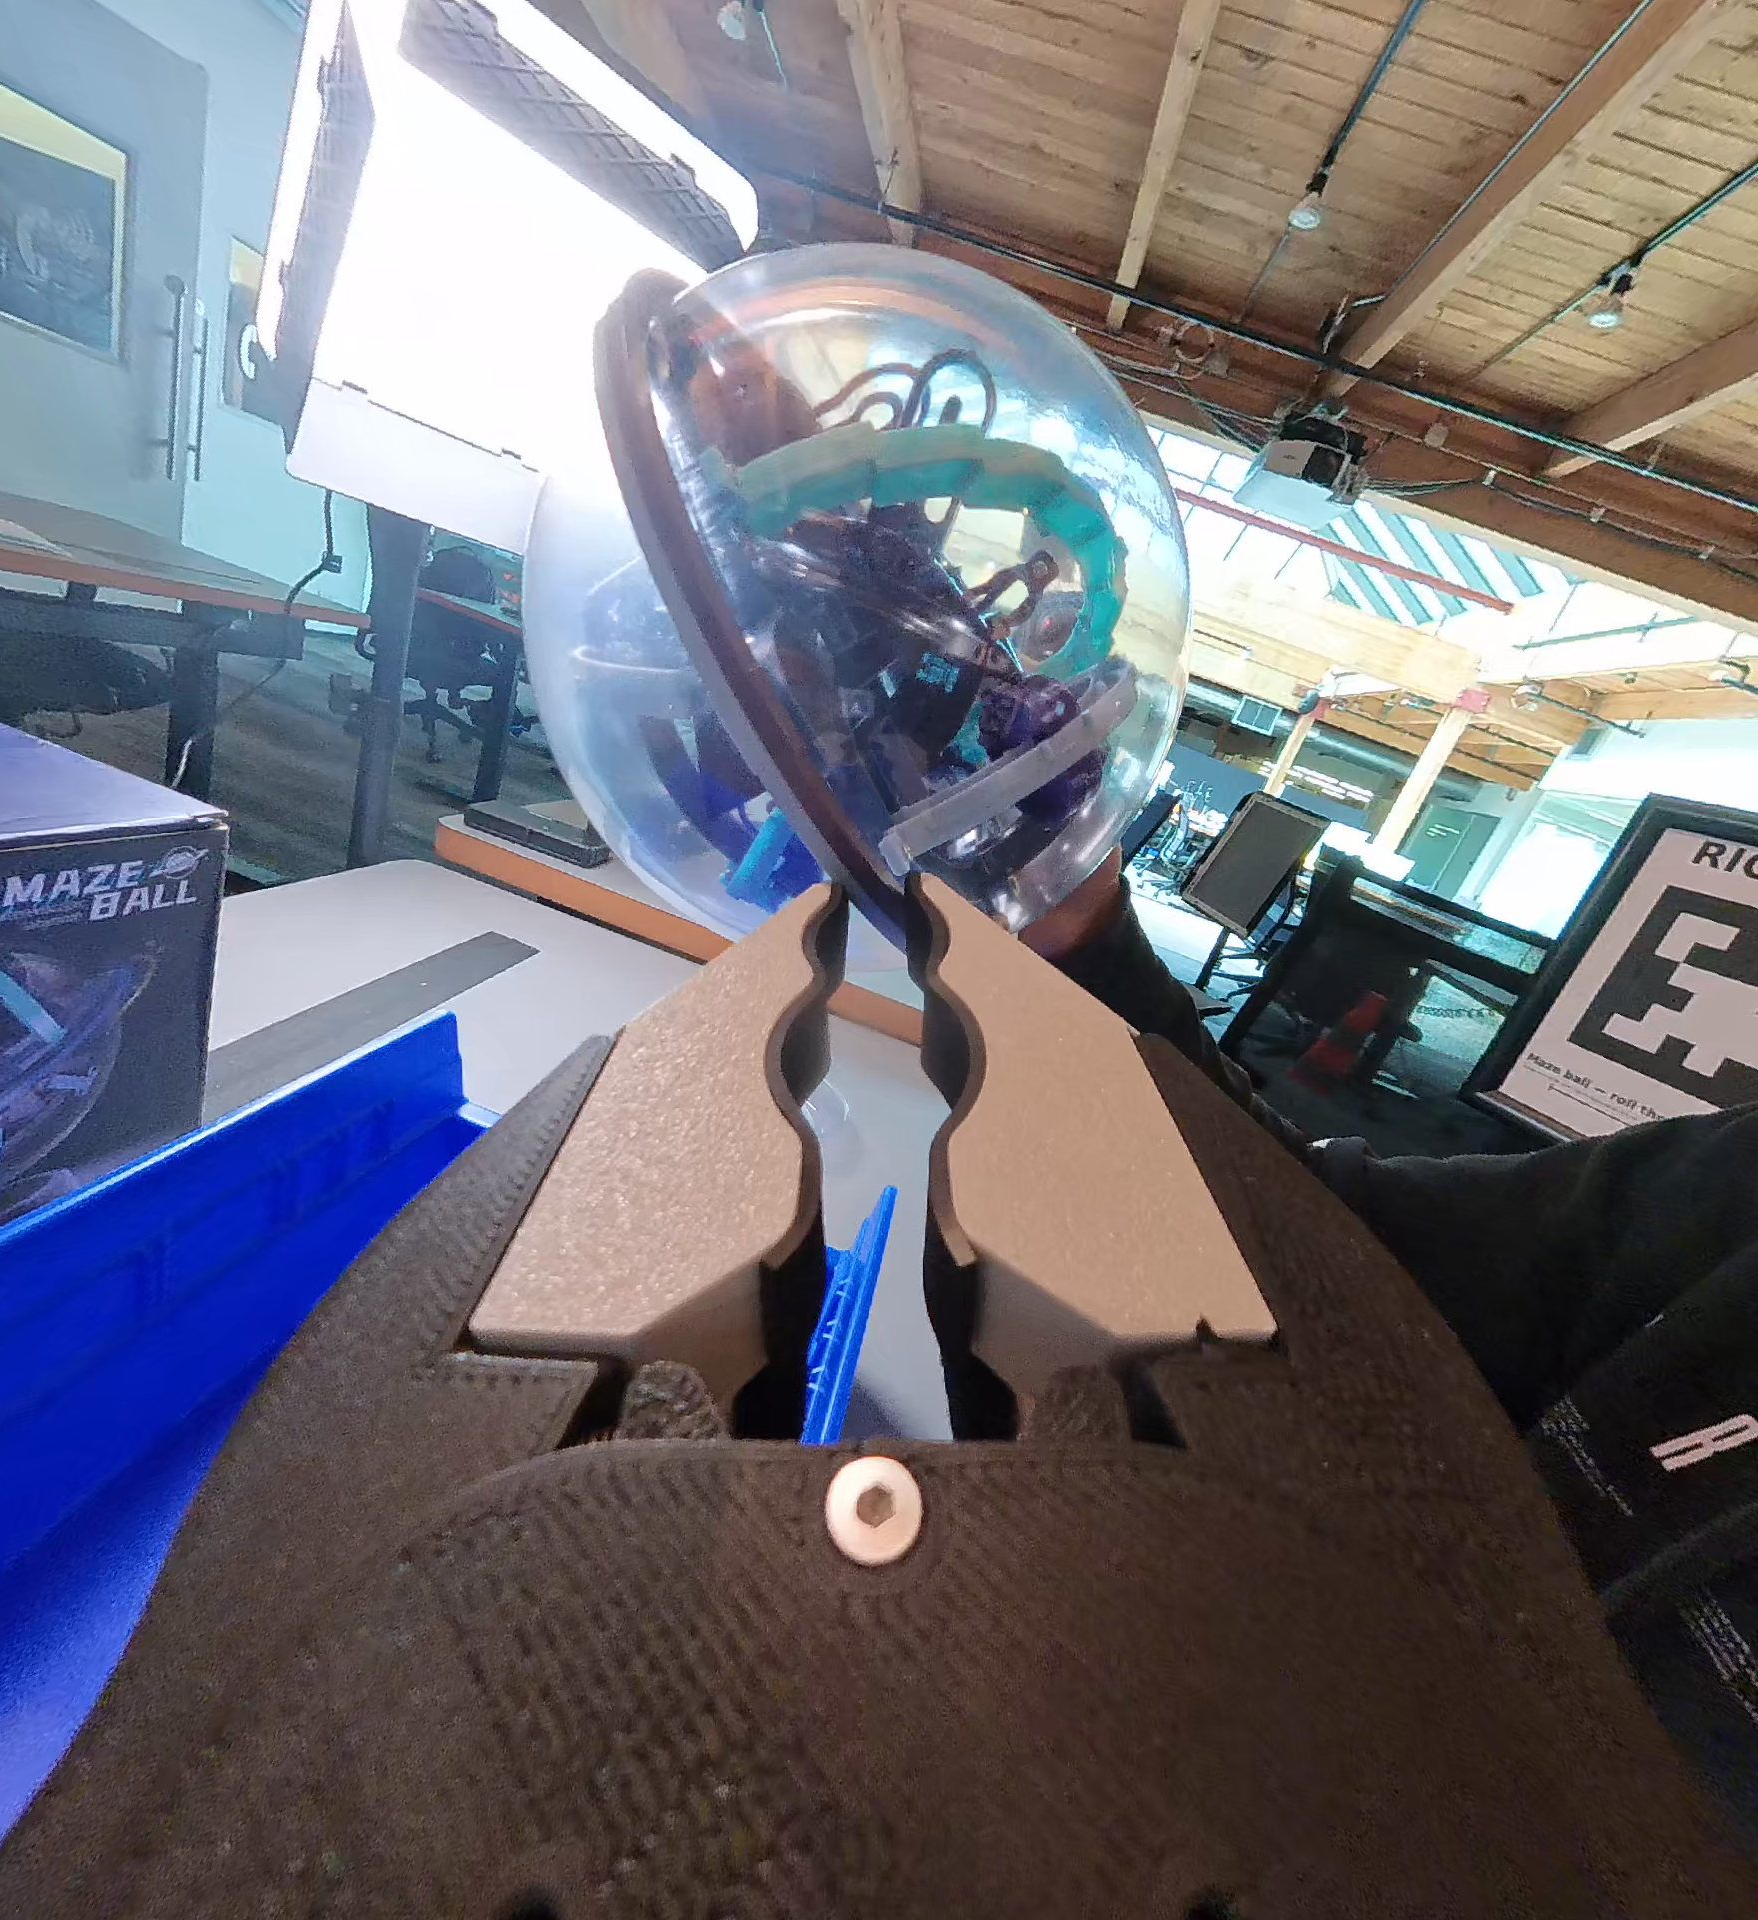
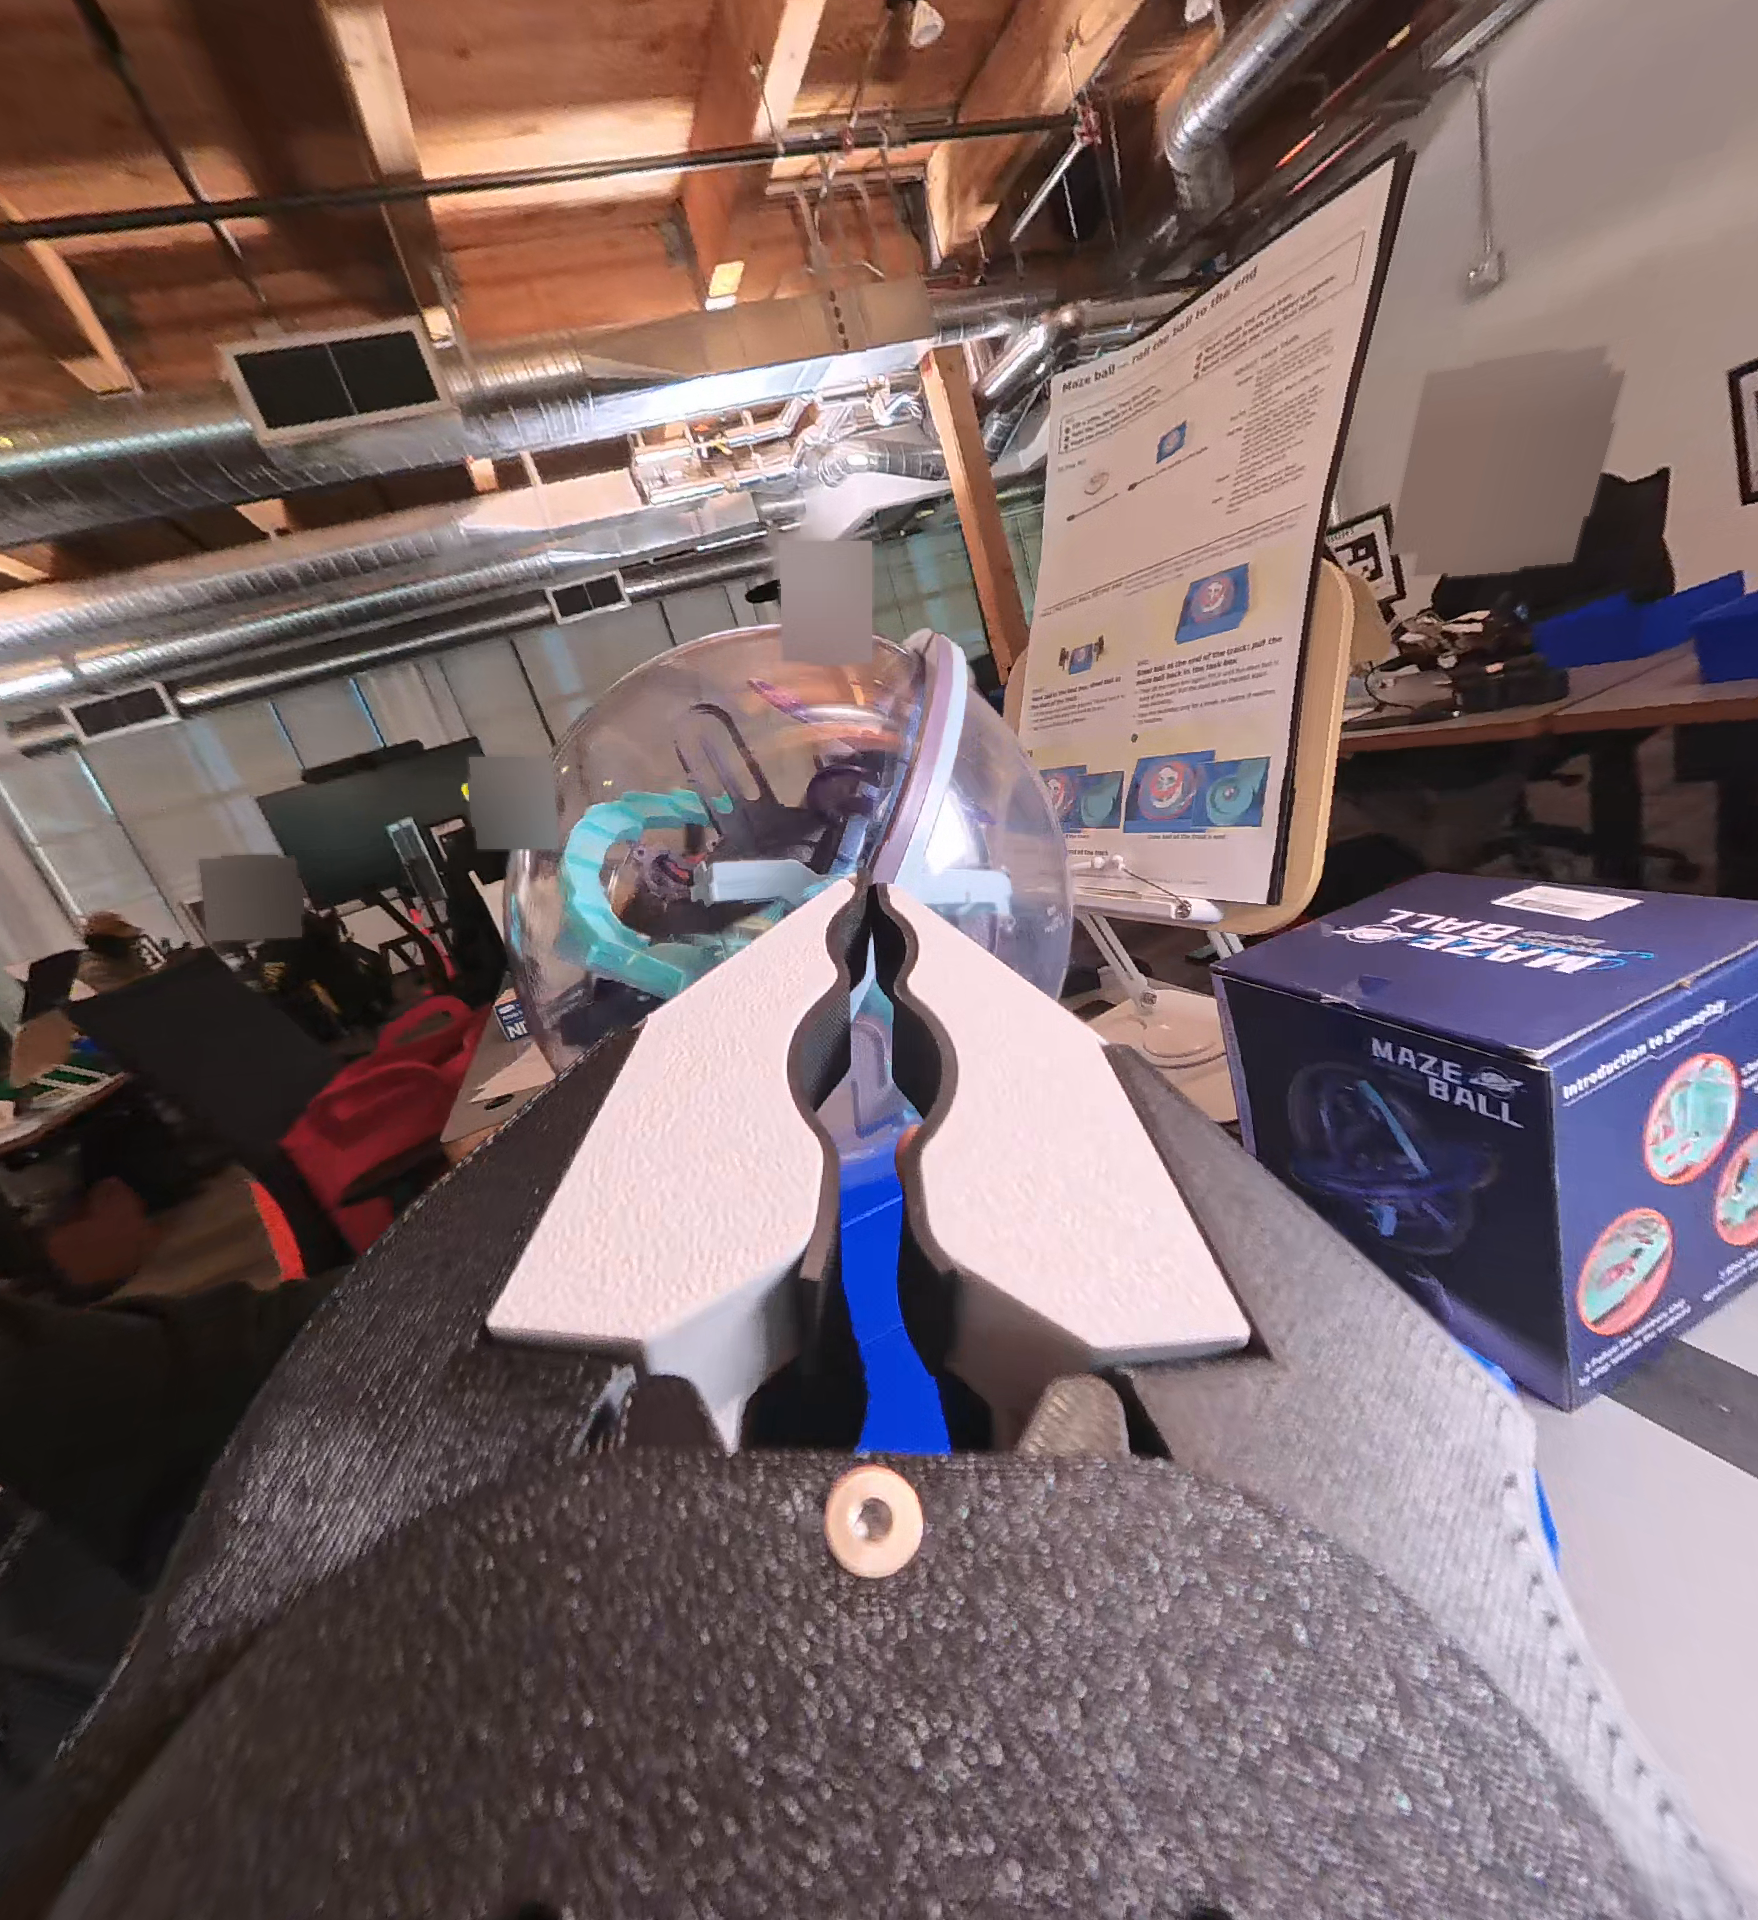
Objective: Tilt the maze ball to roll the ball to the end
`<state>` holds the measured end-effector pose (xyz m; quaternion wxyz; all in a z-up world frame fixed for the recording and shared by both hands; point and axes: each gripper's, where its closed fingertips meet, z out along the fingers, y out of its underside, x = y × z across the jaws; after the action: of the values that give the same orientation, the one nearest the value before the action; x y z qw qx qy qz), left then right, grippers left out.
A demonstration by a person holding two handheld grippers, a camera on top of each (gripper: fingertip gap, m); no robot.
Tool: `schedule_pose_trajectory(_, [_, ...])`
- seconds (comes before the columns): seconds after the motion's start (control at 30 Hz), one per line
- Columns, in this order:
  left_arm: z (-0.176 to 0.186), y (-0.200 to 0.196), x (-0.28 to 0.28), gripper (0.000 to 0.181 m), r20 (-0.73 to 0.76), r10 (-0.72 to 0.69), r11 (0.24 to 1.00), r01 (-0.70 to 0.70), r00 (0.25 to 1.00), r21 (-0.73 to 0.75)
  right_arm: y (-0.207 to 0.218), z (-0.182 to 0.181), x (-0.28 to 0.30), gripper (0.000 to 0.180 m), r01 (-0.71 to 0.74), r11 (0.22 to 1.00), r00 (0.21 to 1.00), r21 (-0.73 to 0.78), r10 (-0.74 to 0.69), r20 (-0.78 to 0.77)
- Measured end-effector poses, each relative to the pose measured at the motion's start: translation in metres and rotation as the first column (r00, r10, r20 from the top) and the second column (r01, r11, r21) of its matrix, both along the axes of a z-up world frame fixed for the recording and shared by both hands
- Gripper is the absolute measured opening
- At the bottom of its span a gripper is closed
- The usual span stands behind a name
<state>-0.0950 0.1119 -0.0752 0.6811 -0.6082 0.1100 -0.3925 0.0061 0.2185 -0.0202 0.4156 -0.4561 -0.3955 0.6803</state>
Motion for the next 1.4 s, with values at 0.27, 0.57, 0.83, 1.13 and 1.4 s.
schedule_pose_trajectory(0.27, [0.008,-0.007,-0.006,0.008,-0.005,0.005,0.996,-0.005,1.000,0.093,-0.021,0.010,0.006,0.000,-0.119,0.992,0.988,0.047,0.123,-0.095])
schedule_pose_trajectory(0.57, [0.018,-0.016,-0.007,0.007,0.037,-0.008,0.988,0.002,0.999,0.155,-0.043,0.023,0.014,0.000,-0.171,0.977,0.952,0.126,0.196,-0.234])
schedule_pose_trajectory(0.83, [0.026,-0.020,-0.027,0.007,0.144,-0.012,0.984,-0.015,0.989,0.180,-0.035,0.019,0.002,0.010,-0.209,0.978,0.940,-0.025,0.194,-0.281])
schedule_pose_trajectory(1.13, [0.026,-0.024,-0.032,0.007,0.134,-0.005,0.971,-0.027,0.991,0.237,-0.019,0.000,-0.019,0.022,-0.282,0.927,0.932,-0.247,0.204,-0.299])
schedule_pose_trajectory(1.4, [0.029,-0.029,-0.041,0.006,0.069,0.056,0.961,-0.072,0.996,0.267,-0.039,-0.017,-0.028,0.007,-0.269,0.957,0.958,-0.107,0.255,-0.134])
